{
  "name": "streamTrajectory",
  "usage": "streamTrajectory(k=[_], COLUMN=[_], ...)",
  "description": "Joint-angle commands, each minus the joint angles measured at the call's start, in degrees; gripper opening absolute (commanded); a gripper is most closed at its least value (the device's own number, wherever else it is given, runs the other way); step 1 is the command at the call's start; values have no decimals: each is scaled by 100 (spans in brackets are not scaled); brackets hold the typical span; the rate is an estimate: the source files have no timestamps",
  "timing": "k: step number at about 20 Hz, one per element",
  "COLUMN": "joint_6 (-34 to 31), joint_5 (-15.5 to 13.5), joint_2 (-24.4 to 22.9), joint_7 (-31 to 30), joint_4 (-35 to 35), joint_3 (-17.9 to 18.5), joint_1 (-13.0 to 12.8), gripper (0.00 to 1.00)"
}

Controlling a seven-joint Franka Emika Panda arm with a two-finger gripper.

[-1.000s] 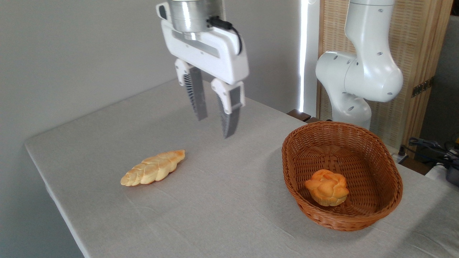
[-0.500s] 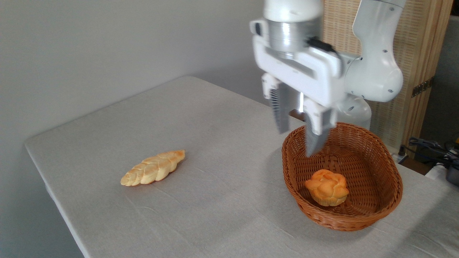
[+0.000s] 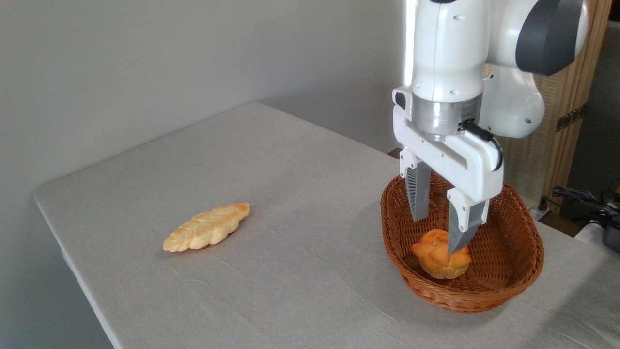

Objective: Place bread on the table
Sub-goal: 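Lower the gripper into the basket and close it on the orange bun, then lift the orange bun out and carry it beside the braided loaf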

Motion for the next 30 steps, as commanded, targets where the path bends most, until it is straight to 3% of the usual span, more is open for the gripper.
streamTrajectory(k=[1,3,7,10,11,13,14,15,26,30], joint_6=[419,419,437,446,446,446,437,437,323,-123], joint_5=[140,385,439,448,448,448,448,439,404,395], joint_2=[-45,-45,-37,-28,-28,-28,-36,-37,-54,-63], joint_7=[32,32,32,24,32,32,32,32,32,33], joint_4=[-275,-284,-451,-530,-539,-539,-539,-530,-443,-136], joint_3=[31,31,119,181,189,189,181,181,137,76], joint_1=[-39,-39,-39,-48,-65,-74,-74,-74,-171,-197], gripper=[100,100,100,89,79,42,31,28,18,17])
